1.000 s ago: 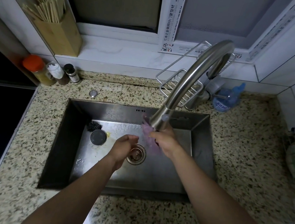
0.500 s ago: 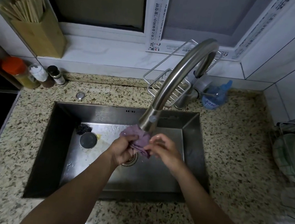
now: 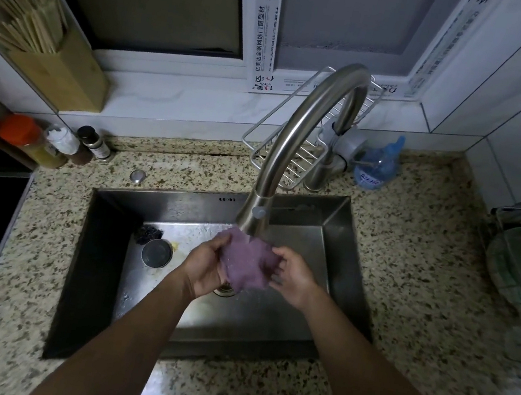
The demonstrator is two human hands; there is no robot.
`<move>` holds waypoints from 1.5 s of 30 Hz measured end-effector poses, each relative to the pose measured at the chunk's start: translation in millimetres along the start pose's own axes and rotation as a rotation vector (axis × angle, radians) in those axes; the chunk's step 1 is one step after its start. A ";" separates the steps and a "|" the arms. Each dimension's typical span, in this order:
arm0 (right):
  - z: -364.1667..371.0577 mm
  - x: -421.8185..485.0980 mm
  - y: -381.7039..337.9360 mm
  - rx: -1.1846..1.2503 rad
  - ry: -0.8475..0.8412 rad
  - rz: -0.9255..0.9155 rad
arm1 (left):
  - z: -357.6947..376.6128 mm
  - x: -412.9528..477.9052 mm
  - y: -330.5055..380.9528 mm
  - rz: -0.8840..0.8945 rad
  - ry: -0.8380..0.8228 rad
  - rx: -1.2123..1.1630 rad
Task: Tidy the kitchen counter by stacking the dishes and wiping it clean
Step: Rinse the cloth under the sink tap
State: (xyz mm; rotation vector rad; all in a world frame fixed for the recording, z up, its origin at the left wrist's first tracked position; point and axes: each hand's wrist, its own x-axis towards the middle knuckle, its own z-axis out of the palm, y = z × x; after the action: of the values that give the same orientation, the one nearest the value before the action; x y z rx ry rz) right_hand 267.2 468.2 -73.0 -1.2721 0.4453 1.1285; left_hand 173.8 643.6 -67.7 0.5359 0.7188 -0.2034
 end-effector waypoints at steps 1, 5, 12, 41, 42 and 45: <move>-4.8 1.0 -0.1 -0.002 0.021 -0.039 | 4.2 1.0 1.2 -0.012 0.013 0.012; -23.5 -1.2 -3.8 0.008 0.053 -0.181 | 18.9 10.3 1.7 -0.080 0.005 -0.016; -43.2 -17.7 -7.5 0.000 0.199 -0.322 | 30.5 28.1 -12.3 -0.144 -0.006 -0.094; -78.5 16.4 -188.0 -1.211 0.706 -0.777 | 6.3 -8.5 0.6 0.085 0.130 -0.074; -76.5 18.3 -188.5 -1.167 0.697 -0.770 | 6.7 -10.0 1.5 0.096 0.132 -0.091; -69.8 16.8 -188.3 -1.071 0.709 -0.745 | 10.6 -16.4 2.7 0.106 0.131 -0.147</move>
State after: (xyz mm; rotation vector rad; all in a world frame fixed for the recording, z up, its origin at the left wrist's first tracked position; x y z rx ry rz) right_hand 455.3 432.8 -10.0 -2.5116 -0.2130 0.1673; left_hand 168.7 640.2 -49.0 0.4484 0.8231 -0.0158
